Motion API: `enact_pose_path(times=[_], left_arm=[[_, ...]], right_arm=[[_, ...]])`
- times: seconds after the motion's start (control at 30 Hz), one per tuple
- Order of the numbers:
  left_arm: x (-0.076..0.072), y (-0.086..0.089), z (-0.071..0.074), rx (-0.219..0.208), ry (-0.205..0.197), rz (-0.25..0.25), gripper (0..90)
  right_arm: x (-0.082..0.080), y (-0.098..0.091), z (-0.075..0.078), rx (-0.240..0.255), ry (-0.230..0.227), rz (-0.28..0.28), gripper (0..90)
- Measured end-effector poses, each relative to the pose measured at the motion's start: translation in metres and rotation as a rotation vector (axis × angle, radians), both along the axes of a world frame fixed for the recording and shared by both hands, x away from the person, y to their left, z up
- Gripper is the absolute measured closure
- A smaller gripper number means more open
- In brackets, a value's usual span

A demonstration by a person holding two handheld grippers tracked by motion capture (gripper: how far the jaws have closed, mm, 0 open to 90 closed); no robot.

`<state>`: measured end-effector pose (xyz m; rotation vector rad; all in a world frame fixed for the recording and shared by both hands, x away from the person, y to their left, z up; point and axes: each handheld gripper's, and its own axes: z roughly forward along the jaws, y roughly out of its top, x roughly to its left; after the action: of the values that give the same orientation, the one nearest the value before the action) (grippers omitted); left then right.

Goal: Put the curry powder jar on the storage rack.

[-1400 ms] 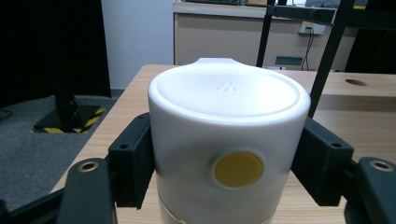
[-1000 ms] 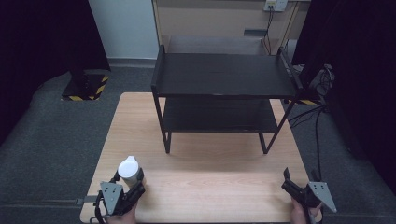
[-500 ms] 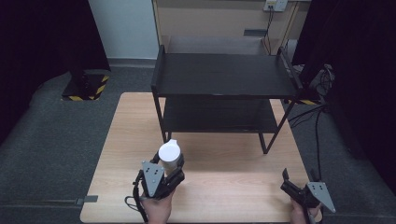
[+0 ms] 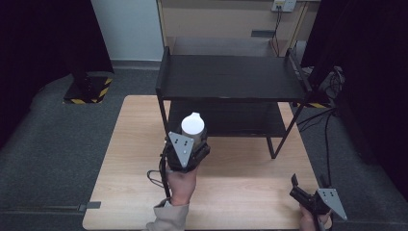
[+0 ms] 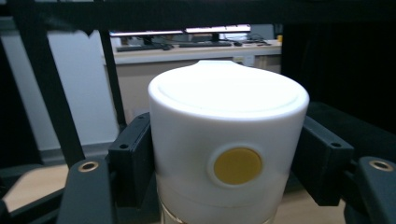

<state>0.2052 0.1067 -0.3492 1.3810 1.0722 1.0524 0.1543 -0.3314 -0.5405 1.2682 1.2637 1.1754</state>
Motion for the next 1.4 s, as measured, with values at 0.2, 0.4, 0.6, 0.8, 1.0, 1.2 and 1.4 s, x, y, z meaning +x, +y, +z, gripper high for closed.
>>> enact_pose_path(times=[0.2,0.4,0.6,0.8,1.0,1.2,1.4], left_arm=[[0.024,-0.005,0.005,-0.024,0.004,0.033,29.8],[0.041,-0.014,0.005,-0.039,0.009,0.060,29.8],[0.060,-0.020,0.000,-0.034,0.000,0.082,29.8],[0.080,-0.021,-0.002,-0.050,-0.003,0.082,29.8],[0.091,-0.023,-0.004,-0.051,0.005,0.090,29.8],[0.100,-0.023,-0.005,-0.048,0.010,0.096,29.8],[0.105,-0.023,-0.005,-0.047,0.018,0.104,29.8]], right_arm=[[0.000,0.000,-0.001,0.000,-0.004,0.000,0.6],[0.000,0.000,0.000,0.004,0.002,0.001,0.6],[0.001,0.000,0.001,-0.002,0.008,0.005,0.5],[0.002,0.000,0.003,-0.015,0.018,0.014,0.6],[0.002,-0.001,0.002,-0.013,0.015,0.015,0.6],[0.003,-0.001,0.003,-0.020,0.024,0.021,0.6],[0.004,0.000,0.004,-0.026,0.030,0.020,0.6]])
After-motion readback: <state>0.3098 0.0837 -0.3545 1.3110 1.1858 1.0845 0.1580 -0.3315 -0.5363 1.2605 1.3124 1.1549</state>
